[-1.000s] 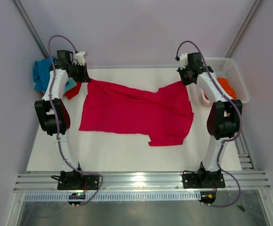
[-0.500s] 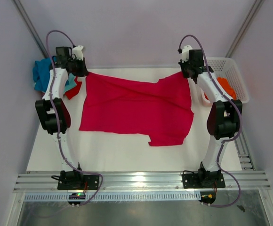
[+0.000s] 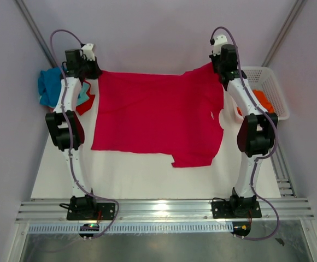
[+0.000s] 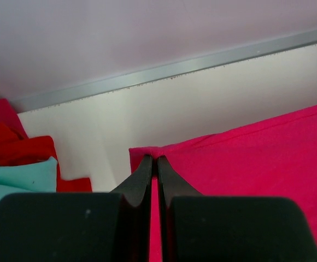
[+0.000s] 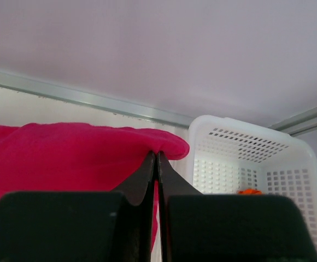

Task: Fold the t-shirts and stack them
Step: Fold the tshirt

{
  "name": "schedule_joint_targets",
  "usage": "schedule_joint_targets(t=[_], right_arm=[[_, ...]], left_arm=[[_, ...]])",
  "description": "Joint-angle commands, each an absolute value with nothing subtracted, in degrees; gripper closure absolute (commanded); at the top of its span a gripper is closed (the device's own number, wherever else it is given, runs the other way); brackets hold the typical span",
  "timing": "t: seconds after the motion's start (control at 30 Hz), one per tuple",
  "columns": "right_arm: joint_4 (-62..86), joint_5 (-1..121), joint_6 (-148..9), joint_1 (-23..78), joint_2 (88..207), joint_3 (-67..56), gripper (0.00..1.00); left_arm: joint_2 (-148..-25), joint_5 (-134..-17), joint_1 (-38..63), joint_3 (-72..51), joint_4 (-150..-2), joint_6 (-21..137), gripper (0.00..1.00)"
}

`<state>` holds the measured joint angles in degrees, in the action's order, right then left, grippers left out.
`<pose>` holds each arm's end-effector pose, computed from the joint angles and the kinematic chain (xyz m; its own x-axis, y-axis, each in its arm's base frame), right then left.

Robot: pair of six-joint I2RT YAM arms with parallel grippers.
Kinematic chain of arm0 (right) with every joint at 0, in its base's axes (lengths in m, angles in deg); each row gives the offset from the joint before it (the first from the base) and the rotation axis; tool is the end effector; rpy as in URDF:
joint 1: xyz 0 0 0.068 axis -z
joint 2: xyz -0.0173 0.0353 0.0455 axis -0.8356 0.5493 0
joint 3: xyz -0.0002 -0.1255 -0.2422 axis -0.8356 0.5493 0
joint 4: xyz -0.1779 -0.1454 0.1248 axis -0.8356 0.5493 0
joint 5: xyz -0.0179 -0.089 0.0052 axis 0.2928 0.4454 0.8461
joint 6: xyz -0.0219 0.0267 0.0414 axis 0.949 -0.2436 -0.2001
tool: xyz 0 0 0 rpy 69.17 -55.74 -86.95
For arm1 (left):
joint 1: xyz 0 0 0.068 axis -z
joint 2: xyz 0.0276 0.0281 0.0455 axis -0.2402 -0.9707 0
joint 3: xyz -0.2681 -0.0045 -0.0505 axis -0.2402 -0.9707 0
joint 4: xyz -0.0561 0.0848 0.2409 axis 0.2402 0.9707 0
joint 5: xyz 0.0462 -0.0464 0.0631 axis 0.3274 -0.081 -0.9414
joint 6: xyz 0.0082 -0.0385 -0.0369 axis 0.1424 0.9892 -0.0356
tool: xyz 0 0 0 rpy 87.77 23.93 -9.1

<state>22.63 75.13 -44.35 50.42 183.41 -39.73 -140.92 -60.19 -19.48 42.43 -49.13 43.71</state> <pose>0.4909 0.0493 0.3436 -0.3026 -0.3485 -0.8871 -0.0907 0.9371 -0.3371 0.5302 0.0374 0.3018 -0.4794 -0.0030 -0.8776 0.2826 0.9462 -0.1576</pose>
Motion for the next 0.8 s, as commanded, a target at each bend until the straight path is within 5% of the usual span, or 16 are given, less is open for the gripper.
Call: schedule_joint_targets(t=[0.0, 0.77], right_arm=[[13.8, 78.0, -41.8, 50.4, 186.1, -42.1, 0.97], [7.5, 80.6, -39.4, 50.4, 196.6, -45.7, 0.97]], left_arm=[[-141.3, -60.2, -19.3, 44.7, -57.1, 44.9, 1.0], [-156.3, -64.2, -18.1, 50.0, -67.5, 37.3, 1.0]])
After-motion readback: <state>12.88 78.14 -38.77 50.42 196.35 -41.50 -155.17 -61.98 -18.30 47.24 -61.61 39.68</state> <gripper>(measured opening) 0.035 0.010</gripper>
